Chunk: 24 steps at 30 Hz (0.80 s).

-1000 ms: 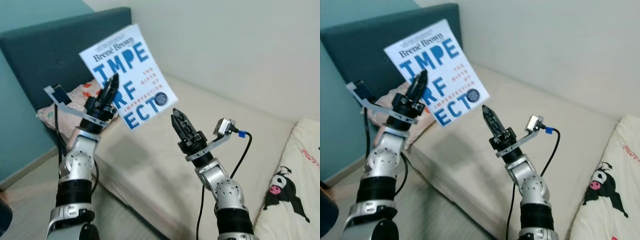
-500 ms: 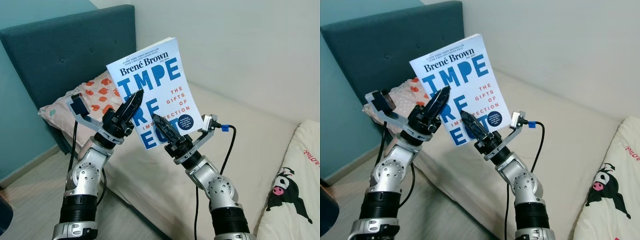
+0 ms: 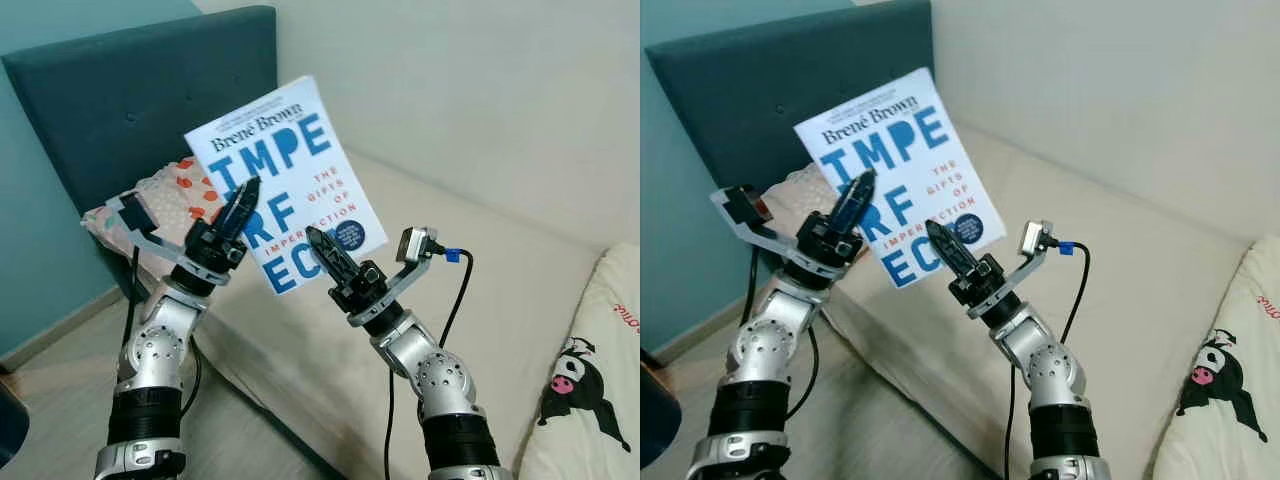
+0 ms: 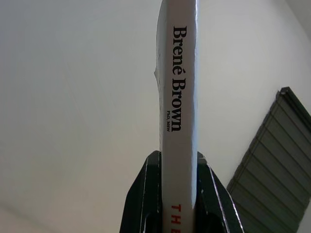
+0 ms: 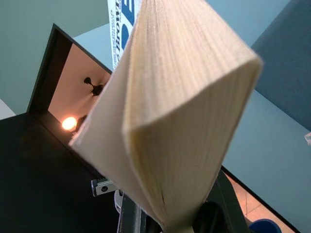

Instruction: Clean up the room

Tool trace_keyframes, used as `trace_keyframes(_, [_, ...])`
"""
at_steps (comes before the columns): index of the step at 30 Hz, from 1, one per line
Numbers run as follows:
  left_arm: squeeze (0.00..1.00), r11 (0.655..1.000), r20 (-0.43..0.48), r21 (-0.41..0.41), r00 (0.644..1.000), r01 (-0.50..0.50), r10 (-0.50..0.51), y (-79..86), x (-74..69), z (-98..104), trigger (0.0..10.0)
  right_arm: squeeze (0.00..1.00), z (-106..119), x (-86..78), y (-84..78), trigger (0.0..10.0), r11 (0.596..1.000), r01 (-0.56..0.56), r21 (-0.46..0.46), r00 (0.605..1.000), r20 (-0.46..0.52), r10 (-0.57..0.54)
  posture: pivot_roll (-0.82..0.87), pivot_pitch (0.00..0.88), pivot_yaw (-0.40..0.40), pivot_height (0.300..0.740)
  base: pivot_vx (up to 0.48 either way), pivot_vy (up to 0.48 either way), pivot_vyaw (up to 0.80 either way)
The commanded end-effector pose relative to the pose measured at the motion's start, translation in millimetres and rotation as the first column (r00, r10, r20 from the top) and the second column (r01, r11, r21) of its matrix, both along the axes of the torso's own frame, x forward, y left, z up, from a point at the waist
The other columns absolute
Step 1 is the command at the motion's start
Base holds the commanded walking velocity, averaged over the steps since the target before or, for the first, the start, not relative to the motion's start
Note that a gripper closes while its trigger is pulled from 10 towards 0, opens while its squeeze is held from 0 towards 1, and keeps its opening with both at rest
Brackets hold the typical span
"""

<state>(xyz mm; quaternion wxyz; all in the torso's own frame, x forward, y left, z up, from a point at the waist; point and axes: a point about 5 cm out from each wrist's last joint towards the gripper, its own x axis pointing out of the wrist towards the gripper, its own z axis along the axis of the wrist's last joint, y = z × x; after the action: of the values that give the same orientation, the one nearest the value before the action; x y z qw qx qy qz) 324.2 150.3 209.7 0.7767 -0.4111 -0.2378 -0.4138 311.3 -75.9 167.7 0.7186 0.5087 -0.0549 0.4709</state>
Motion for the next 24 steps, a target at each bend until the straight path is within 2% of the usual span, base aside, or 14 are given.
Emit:
trace_keyframes(1, [0.0,0.996,0.061,-0.062,0.996,-0.059,0.063,17.6,0.4,16.1,10.0,0.0,-4.3,-0.4,-2.7,0.0,0.999,0.031,0.032,0.999,-0.034,-0.03,-0.08,0.068,-0.031,0.74,0.0,0.0,0.0])
trace_keyframes(4, [0.0,0.994,0.051,-0.078,0.996,-0.072,0.076,19.3,0.9,15.5,10.0,0.0,-5.2,-0.7,-3.1,0.0,0.999,0.033,0.035,0.999,-0.039,-0.031,-0.07,0.069,-0.032,0.74,0.0,0.0,0.0])
trace_keyframes(11, [0.0,0.994,-0.014,-0.103,0.999,-0.04,0.038,9.7,1.6,3.5,10.0,0.0,-6.2,3.2,-2.4,0.0,0.999,0.05,0.021,0.997,-0.052,-0.049,-0.07,0.066,-0.037,0.74,0.0,0.0,0.0])
trace_keyframes(12, [1.0,0.993,-0.044,-0.112,0.998,-0.038,0.034,8.4,2.9,-0.7,10.0,0.0,-5.8,3.7,-2.7,0.0,0.998,0.051,0.02,0.997,-0.051,-0.05,-0.07,0.066,-0.038,0.74,0.0,0.0,0.0])
trace_keyframes(14, [1.0,0.994,-0.061,-0.112,0.998,0.002,-0.009,4.0,0.3,-8.2,10.0,0.0,-5.0,5.0,-3.5,0.0,0.998,0.057,0.016,0.997,-0.052,-0.056,-0.07,0.064,-0.038,0.74,0.0,0.0,0.0])
trace_keyframes(16, [1.0,0.994,-0.061,-0.112,0.998,0.002,-0.009,4.0,0.3,-8.2,10.0,0.0,-5.0,5.0,-3.5,0.0,0.998,0.057,0.016,0.997,-0.052,-0.056,-0.07,0.064,-0.038,0.74,0.0,0.0,0.0])
trace_keyframes(18, [1.0,0.996,-0.13,-0.089,0.991,-0.028,0.016,7.4,0.4,-27.0,10.0,0.0,-6.0,7.4,-5.9,0.0,0.997,0.081,-0.001,0.995,-0.058,-0.08,-0.07,0.063,-0.038,0.74,0.0,0.0,0.0])
trace_keyframes(19, [1.0,0.996,-0.13,-0.089,0.991,-0.028,0.016,7.4,0.4,-27.0,10.0,0.0,-6.0,7.4,-5.9,0.0,0.997,0.081,-0.001,0.995,-0.058,-0.08,-0.07,0.063,-0.038,0.74,0.0,0.0,0.0])
trace_keyframes(21, [1.0,0.993,-0.26,-0.047,0.962,-0.105,0.09,21.8,1.2,-59.3,10.0,0.0,-11.1,12.4,-11.8,0.0,0.99,0.135,-0.037,0.987,-0.083,-0.138,-0.07,0.066,-0.037,0.74,0.0,0.0,0.0])
trace_keyframes(22, [1.0,0.993,-0.26,-0.047,0.962,-0.105,0.09,21.8,1.2,-59.3,10.0,0.0,-11.1,12.4,-11.8,0.0,0.99,0.135,-0.037,0.987,-0.083,-0.138,-0.07,0.066,-0.037,0.74,0.0,0.0,0.0])
trace_keyframes(23, [1.0,0.982,-0.38,0.016,0.908,-0.186,0.178,35.6,0.4,-87.1,10.0,0.0,-20.7,18.5,-17.1,0.0,0.974,0.192,-0.12,0.971,-0.123,-0.206,-0.07,0.069,-0.035,0.74,0.0,0.0,0.0])
trace_keyframes(24, [1.0,0.97,-0.453,0.065,0.859,-0.234,0.238,44.7,-2.0,-104.9,10.0,0.0,-27.2,22.2,-21.0,0.0,0.957,0.227,-0.179,0.956,-0.145,-0.254,-0.07,0.069,-0.035,0.74,0.0,0.0,0.0])
